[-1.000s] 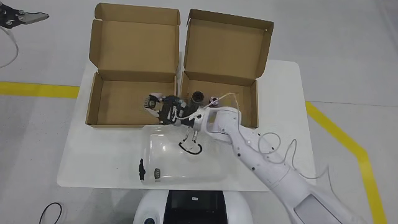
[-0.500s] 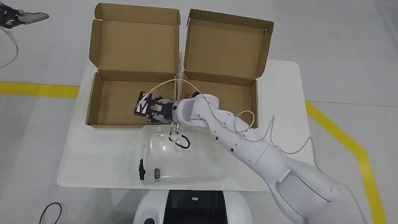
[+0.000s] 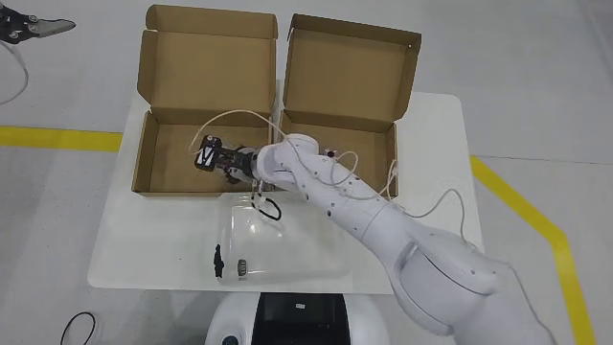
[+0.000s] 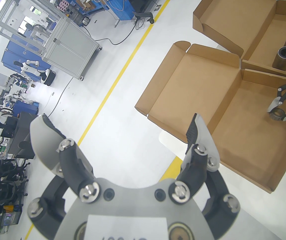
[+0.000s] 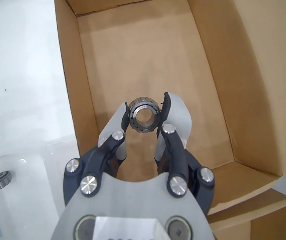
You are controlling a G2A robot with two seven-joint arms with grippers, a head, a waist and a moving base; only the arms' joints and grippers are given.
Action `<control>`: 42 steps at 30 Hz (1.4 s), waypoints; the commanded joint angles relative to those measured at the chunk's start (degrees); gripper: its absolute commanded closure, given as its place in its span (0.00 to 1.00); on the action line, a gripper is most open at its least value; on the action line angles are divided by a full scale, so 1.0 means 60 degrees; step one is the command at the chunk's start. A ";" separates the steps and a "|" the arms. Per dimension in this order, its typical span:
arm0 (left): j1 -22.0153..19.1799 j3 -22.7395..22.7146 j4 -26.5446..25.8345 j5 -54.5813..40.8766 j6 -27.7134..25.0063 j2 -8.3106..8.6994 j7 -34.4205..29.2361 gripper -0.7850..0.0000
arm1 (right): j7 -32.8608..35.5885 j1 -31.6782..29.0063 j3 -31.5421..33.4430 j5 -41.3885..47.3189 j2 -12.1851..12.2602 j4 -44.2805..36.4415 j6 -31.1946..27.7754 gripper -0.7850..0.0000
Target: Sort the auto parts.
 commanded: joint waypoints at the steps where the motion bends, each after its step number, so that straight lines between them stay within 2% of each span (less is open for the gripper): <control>1: 0.0000 0.0000 0.0000 0.0000 0.0000 0.0000 0.0000 0.00 | -0.0004 0.0087 -0.0031 -0.0005 -0.0141 0.0270 0.0031 0.76; 3: 0.0000 0.0000 0.0000 0.0000 0.0000 0.0000 0.0000 0.00 | -0.0031 0.0174 -0.0063 -0.0038 -0.0281 0.0526 0.0048 0.68; 4: 0.0000 0.0000 0.0000 0.0000 0.0000 0.0000 0.0000 0.00 | -0.0017 0.0226 -0.0092 -0.0103 -0.0347 0.0632 0.0082 0.60; 8: 0.0000 0.0000 0.0000 0.0000 0.0000 0.0000 0.0000 0.00 | 0.0009 0.0344 -0.0161 -0.0266 -0.0581 0.0931 0.0229 0.55; 10: 0.0000 0.0000 0.0000 0.0000 0.0000 0.0000 0.0000 0.00 | -0.0013 0.0394 -0.0152 -0.0289 -0.0669 0.1058 0.0232 0.56; 14: 0.0000 0.0000 0.0000 0.0000 0.0000 0.0000 0.0000 0.00 | -0.0322 0.0498 -0.0126 -0.0468 -0.0770 0.1101 0.0207 0.64; 21: 0.0000 0.0000 0.0000 0.0000 0.0000 0.0000 0.0000 0.00 | -0.1255 0.0361 0.0000 -0.0960 -0.0629 0.0246 -0.0176 0.61; 23: 0.0000 0.0000 0.0000 0.0000 0.0000 0.0000 0.0000 0.00 | -0.1436 0.0215 0.0078 -0.1098 -0.0500 -0.0159 -0.0371 0.64; 27: 0.0000 0.0000 0.0000 0.0000 0.0000 0.0000 0.0000 0.00 | -0.1435 -0.0225 0.0224 -0.1523 -0.0146 -0.1334 -0.0772 0.62; 31: 0.0000 0.0000 0.0000 0.0000 0.0000 0.0000 0.0000 0.00 | -0.1166 -0.0954 0.0641 -0.1833 0.0392 -0.2766 -0.1115 0.61; 42: 0.0000 0.0000 0.0000 0.0000 0.0000 0.0000 0.0000 0.00 | 0.1830 -0.4005 0.2563 -0.2377 0.2130 -0.7932 -0.3064 0.61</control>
